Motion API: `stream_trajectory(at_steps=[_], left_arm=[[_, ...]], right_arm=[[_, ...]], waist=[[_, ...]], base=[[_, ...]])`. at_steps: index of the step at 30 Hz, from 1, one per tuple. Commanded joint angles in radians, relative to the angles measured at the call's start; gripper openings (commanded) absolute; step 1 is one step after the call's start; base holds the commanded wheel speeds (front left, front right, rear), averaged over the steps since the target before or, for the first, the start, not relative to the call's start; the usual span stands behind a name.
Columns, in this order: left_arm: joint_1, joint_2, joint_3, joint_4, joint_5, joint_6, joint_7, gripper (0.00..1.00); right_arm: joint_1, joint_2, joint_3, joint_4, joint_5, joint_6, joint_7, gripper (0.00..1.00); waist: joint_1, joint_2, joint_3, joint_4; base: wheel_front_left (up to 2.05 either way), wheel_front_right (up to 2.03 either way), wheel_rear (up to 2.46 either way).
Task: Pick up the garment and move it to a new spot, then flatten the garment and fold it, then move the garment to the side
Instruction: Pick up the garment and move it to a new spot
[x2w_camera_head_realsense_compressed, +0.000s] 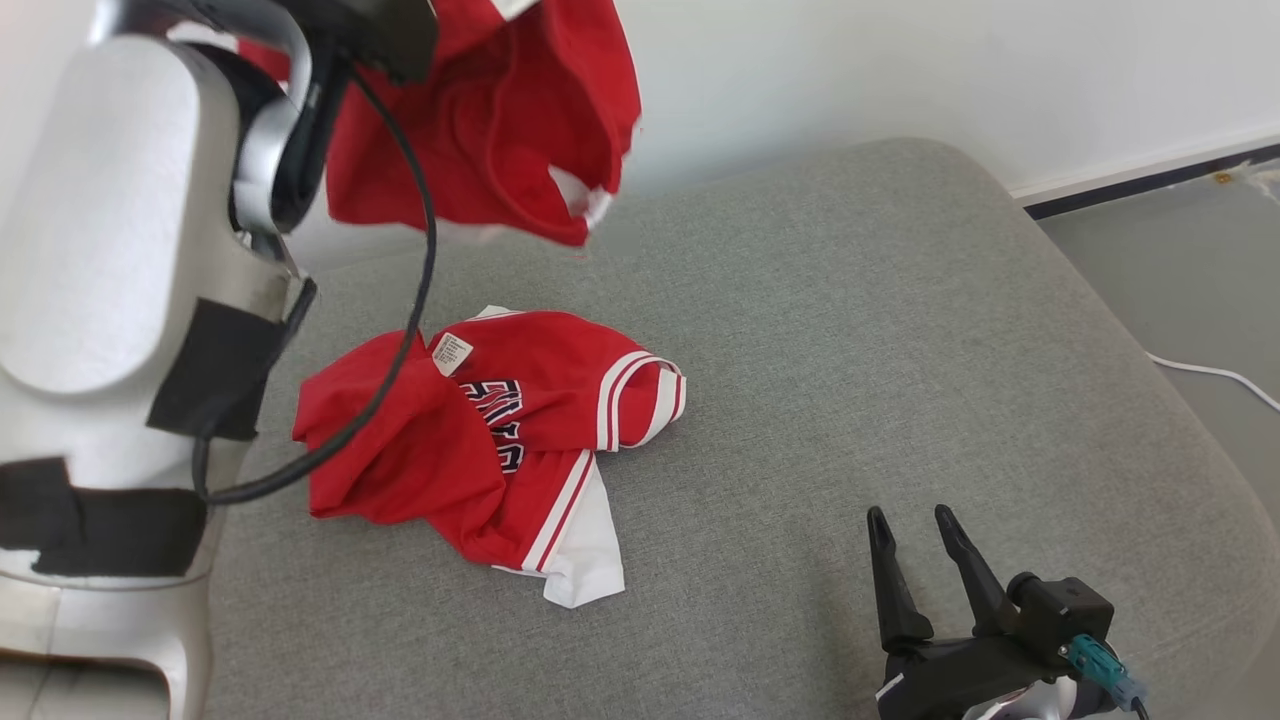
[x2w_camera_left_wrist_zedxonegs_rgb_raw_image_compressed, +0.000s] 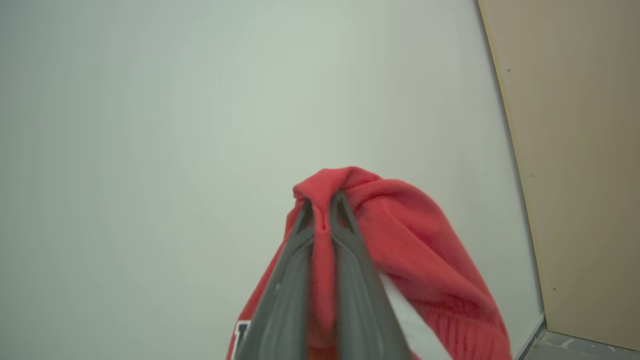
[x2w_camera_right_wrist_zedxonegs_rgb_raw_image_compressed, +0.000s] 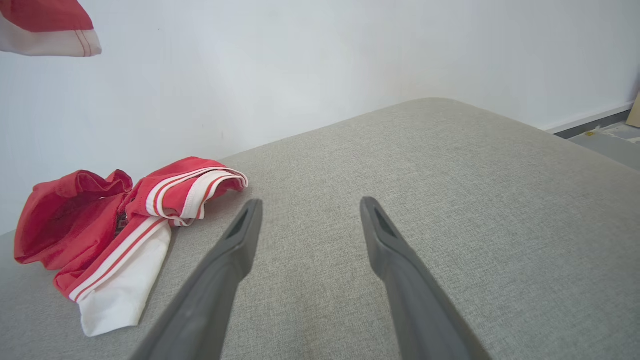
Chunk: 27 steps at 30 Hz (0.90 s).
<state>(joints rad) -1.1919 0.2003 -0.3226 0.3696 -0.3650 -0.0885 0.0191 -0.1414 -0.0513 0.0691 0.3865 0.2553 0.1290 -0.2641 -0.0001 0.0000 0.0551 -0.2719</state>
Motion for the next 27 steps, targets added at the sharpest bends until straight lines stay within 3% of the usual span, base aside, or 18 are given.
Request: stream_trajectory(at_steps=[1,13,27], left_arm=[[-0.011,0.005,0.003,0.007,-0.008,-0.002,0.003,0.0],[0.01,0.028,-0.001,0.02,-0.019,-0.001,-0.014,0.0],[0.103,0.144,0.093,0.015,-0.047,0.04,-0.066,0.0]], right_arm=[[0.009,0.002,-0.003,-0.004,0.005,0.003,0.0,1.0],[0.001,0.002,0.003,-0.036,-0.005,0.003,0.0,1.0],[-0.024,0.001,-0.03,-0.154,-0.107,0.003,0.012,1.0]], waist=[[0.0001,0.0,0.002,0.001],[0.0001,0.0,0.048,0.077],[0.0001,0.0,0.17,0.32]], base=[[0.0,0.0,0.0],[0.0,0.0,0.0],[0.0,0.0,0.0]])
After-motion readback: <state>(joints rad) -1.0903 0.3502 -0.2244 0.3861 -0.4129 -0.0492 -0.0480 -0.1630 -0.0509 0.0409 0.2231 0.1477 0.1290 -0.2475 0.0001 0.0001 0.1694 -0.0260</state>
